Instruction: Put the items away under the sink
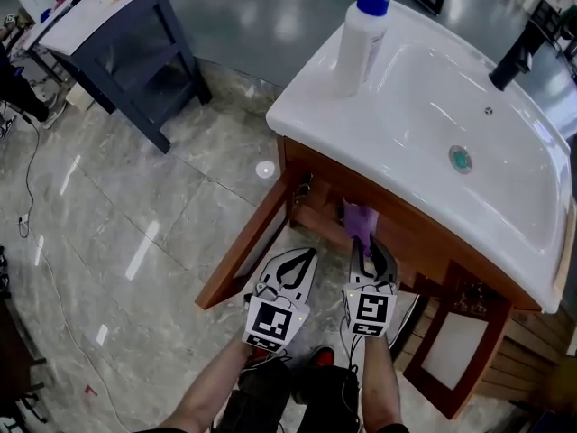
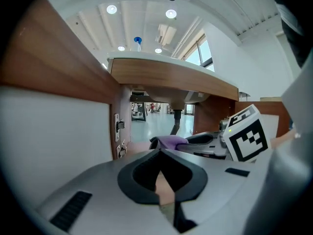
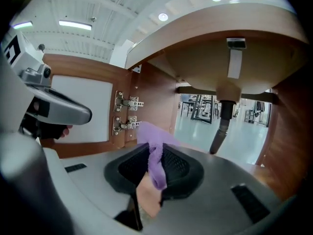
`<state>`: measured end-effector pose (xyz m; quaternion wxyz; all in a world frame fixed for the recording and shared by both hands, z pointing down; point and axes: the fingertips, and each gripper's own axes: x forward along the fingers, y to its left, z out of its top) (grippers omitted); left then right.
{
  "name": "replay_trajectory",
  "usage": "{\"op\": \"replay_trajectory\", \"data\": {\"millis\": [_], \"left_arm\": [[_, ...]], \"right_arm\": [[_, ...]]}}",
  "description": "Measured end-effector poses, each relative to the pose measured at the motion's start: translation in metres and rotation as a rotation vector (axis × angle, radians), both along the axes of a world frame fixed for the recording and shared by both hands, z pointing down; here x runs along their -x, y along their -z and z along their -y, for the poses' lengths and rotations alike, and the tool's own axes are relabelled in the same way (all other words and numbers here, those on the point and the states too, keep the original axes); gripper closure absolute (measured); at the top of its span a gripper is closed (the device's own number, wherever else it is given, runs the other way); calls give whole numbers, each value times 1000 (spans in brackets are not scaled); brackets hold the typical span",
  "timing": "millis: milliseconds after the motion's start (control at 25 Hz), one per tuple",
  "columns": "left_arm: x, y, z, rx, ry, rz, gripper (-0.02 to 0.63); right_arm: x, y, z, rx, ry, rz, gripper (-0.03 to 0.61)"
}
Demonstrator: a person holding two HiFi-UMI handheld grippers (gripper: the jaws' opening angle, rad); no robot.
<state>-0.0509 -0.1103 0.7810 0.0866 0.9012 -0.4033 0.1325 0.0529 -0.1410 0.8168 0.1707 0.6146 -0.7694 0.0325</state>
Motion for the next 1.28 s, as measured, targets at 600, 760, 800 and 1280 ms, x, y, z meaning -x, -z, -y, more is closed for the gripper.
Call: {"op": "replay_trajectory", "data": {"millis": [600,760,800,1280], "left_arm": [[2,-27,14,-22,30,-15,607],[-1,-31,11,-22,21,-14,607],[-1,-32,10,-21,20,-14,607],[2,-32,9,-14,27,-22,607]], "right_arm": [[1,-39,45,0,1,-35,488],[0,-50,50,13,-5,-45,486],[0,-52,50,17,-6,-45,485],[7,-33,47,-19,42,61,345]]}}
